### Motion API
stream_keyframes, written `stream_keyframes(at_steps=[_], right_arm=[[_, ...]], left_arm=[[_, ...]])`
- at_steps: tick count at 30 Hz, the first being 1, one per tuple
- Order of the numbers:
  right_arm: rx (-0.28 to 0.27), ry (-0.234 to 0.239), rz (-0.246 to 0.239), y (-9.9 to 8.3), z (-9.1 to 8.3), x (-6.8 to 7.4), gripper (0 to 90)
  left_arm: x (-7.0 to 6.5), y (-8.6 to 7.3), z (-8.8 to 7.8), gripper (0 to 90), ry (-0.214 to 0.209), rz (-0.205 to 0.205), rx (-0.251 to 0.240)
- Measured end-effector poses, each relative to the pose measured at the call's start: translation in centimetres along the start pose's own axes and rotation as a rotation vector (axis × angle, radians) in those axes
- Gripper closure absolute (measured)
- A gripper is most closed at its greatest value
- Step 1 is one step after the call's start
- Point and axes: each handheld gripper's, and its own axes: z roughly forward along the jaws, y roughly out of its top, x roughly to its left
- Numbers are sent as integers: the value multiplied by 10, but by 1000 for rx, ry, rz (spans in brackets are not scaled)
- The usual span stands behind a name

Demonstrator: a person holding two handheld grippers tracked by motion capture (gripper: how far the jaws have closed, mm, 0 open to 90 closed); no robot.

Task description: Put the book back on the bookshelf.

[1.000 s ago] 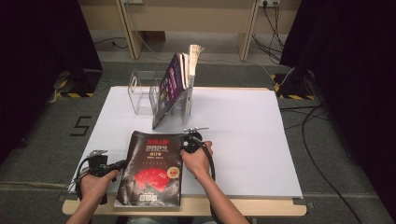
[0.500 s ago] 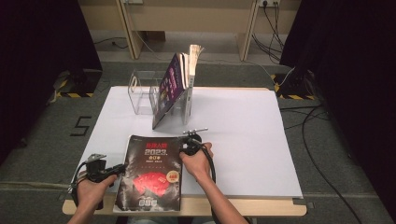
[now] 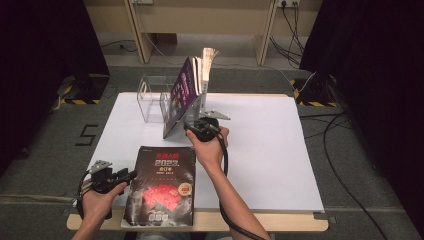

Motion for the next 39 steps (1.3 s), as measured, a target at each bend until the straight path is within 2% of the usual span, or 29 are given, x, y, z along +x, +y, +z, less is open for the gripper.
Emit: stream_keyframes(at_steps=[2, 4, 6, 7, 10, 24, 31, 34, 39], right_arm=[[-32, -8, 0, 10, 1, 2, 552], [-62, -24, 5, 17, 0, 4, 600], [-93, -25, -6, 22, -3, 6, 686], [-111, -37, -26, 24, -5, 7, 692], [-143, -52, -36, 30, -7, 8, 703], [-164, -73, -17, 48, -1, 9, 726], [-179, -71, -15, 62, -1, 16, 707], [-170, -74, -14, 67, 1, 17, 696], [-138, -75, 21, 80, 3, 20, 676]], left_arm=[[-1, 1, 0, 567, -4, 3, -6], [-2, 1, 0, 565, -8, 4, -12], [-1, 0, 1, 565, -12, 8, -14], [-1, 0, 1, 564, -14, 8, -14], [-1, 0, 2, 564, -16, 7, -17], [-2, -2, 4, 558, -18, 13, -26], [-2, -1, 4, 557, -23, 15, -32], [-2, -2, 5, 557, -24, 15, -31], [-3, -1, 5, 556, -29, 18, -34]])
